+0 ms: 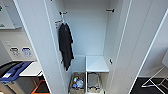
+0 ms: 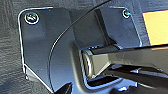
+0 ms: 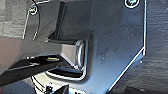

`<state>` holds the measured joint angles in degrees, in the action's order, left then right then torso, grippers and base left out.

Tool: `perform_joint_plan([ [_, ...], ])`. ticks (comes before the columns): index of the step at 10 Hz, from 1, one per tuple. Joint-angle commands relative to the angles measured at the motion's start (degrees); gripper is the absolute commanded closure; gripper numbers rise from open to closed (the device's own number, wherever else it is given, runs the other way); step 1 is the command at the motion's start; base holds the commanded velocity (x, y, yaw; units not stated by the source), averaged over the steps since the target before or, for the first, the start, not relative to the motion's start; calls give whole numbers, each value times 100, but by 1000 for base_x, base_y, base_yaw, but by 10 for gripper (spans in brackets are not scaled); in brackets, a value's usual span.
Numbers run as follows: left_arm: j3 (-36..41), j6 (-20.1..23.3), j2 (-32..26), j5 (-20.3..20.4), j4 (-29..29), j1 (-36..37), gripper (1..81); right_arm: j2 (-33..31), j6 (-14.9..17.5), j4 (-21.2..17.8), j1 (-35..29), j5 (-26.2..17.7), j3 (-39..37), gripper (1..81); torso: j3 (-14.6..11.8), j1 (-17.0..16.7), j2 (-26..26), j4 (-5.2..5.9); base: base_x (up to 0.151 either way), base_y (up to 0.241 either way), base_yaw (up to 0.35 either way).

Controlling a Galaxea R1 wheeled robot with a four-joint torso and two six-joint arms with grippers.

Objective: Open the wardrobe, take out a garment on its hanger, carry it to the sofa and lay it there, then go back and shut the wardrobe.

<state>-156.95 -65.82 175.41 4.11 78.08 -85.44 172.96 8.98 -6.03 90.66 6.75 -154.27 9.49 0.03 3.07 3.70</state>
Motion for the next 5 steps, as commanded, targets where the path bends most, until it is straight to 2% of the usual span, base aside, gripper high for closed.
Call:
perform_joint_plan([
  [1, 15, 34, 12, -182, 49, 199, 10, -5, 7, 23, -132, -342, 3, 10, 0, 0, 0, 0, 0, 0, 141],
  [2, 15, 34, 12, -182, 32, 199, 10, -5, -2, 23, -131, -341, 3, 10, 0, -2, 0, 0, 0, 0, 106],
  [5, 15, 25, -6, -174, 14, 199, 10, -5, -2, 23, -131, -341, -5, 10, 0, 0, 0, 0, 0, 0, 0],
])
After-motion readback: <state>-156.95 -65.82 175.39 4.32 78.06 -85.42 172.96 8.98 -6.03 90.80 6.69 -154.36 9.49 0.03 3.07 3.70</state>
